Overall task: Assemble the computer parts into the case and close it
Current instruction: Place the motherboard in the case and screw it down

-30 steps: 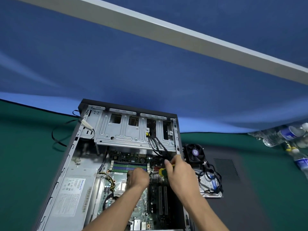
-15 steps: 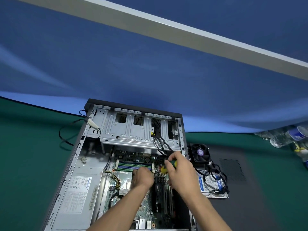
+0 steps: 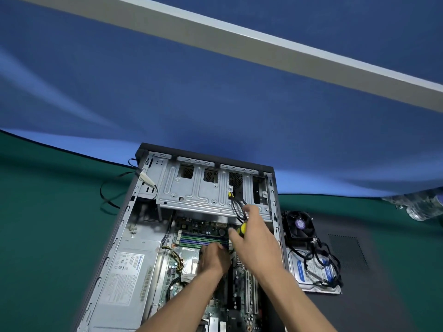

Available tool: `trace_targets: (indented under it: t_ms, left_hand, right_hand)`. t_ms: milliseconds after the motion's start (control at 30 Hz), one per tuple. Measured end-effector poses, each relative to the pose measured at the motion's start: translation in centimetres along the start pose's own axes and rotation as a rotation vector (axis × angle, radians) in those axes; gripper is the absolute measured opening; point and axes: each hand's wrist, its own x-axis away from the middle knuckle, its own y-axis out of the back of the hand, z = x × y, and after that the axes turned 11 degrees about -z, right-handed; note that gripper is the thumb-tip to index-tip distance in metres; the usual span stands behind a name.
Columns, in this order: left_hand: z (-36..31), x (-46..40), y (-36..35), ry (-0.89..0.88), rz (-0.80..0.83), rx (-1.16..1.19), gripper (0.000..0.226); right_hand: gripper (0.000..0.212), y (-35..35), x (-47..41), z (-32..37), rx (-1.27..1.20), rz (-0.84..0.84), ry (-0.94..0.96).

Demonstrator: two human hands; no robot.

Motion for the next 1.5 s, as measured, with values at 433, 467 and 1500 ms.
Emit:
trace_targets:
  t_ms: [433, 467, 1500]
  left_hand:
    - [0.1, -0.1, -0.5, -0.073, -0.082, -0.095, 0.026]
    - [0.2, -0.1, -0.6, -0.079, -0.084, -0.099, 0.028]
    - [0.6, -0.4, -0.4, -0.104, -0.081, -0.033, 0.042]
  right_hand:
    - [0.037, 3.2, -2.1, -1.8, 0.421, 0.159, 0.020]
    - [0.044, 3.4, -2.1, -1.7, 0.471, 0.138, -0.008]
    - [0.030, 2.9, 0.5, -3.8, 0.356, 0.051, -0.040]
